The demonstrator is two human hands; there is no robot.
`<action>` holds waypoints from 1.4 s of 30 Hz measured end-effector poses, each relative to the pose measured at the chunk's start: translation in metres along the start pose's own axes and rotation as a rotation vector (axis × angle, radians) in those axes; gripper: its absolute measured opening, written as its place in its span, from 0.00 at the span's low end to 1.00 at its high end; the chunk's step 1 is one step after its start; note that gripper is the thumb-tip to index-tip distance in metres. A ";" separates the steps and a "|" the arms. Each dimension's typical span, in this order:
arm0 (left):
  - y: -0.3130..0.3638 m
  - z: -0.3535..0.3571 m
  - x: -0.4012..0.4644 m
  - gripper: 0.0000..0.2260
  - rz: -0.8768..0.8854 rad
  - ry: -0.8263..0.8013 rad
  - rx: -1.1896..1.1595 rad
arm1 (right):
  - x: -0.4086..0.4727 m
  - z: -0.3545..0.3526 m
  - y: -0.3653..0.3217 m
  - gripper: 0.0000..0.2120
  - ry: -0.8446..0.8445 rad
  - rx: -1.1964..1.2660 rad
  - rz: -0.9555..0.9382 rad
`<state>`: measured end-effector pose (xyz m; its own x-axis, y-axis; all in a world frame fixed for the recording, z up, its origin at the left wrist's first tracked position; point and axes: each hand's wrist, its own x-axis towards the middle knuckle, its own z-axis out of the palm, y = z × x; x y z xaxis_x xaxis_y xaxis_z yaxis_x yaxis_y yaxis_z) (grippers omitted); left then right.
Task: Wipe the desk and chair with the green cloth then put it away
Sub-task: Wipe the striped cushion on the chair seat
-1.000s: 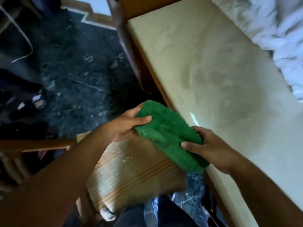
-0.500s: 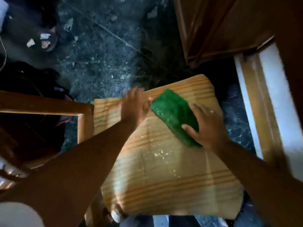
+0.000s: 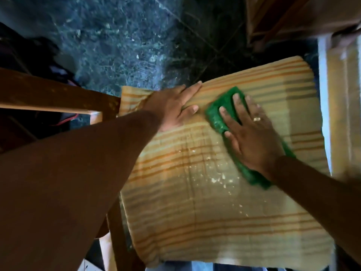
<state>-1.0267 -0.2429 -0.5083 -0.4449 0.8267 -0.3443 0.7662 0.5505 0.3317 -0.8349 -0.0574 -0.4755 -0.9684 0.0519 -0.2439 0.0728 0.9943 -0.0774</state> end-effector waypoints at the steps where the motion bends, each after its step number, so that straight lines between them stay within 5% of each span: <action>1: 0.000 0.001 0.001 0.31 0.000 -0.002 0.001 | -0.007 0.005 -0.023 0.28 -0.005 0.013 -0.017; 6: -0.001 0.003 0.000 0.33 -0.004 0.007 -0.007 | -0.086 0.044 -0.183 0.22 -0.138 0.191 -0.571; 9: 0.000 0.002 -0.005 0.34 -0.011 0.028 -0.005 | -0.095 0.048 -0.192 0.23 -0.113 0.195 -0.622; 11: -0.001 0.000 -0.007 0.34 -0.014 0.046 0.023 | -0.072 0.040 -0.156 0.22 -0.069 0.096 -0.548; 17: 0.000 0.001 -0.009 0.32 -0.013 0.097 0.068 | 0.001 0.002 0.003 0.27 0.030 -0.127 0.147; 20: -0.001 0.002 -0.009 0.32 -0.019 0.093 0.053 | 0.000 -0.003 -0.011 0.27 0.087 -0.028 0.308; 22: -0.002 0.003 -0.007 0.32 -0.012 0.100 0.057 | -0.031 0.016 -0.060 0.28 0.018 -0.054 0.163; 26: -0.001 0.005 -0.007 0.32 0.019 0.109 0.068 | -0.140 0.048 -0.156 0.26 -0.087 0.065 -0.443; 28: 0.005 0.002 -0.006 0.33 -0.012 0.070 0.145 | -0.158 0.046 -0.157 0.25 -0.114 0.130 -0.520; 30: 0.012 0.001 -0.006 0.31 -0.106 0.032 0.249 | -0.157 0.042 -0.126 0.25 -0.094 0.131 -0.438; 32: 0.022 0.000 -0.006 0.30 -0.174 0.047 0.294 | -0.151 0.036 -0.067 0.26 -0.077 -0.006 -0.162; 35: 0.063 0.001 -0.001 0.33 0.011 0.181 0.270 | -0.155 0.019 0.026 0.27 -0.036 -0.033 0.276; 37: 0.096 0.008 0.014 0.36 0.191 0.154 0.250 | -0.161 0.016 0.055 0.30 0.021 0.013 0.398; 40: 0.118 0.018 0.031 0.37 0.220 0.062 0.231 | -0.158 0.025 0.024 0.28 0.130 0.077 0.552; 42: 0.113 0.021 0.033 0.37 0.205 0.083 0.239 | -0.151 0.034 -0.037 0.29 0.160 0.046 0.460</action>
<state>-0.9449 -0.1556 -0.5004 -0.2991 0.9294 -0.2161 0.9265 0.3371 0.1675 -0.6834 -0.1052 -0.4692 -0.8576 0.5020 -0.1118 0.5086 0.8600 -0.0405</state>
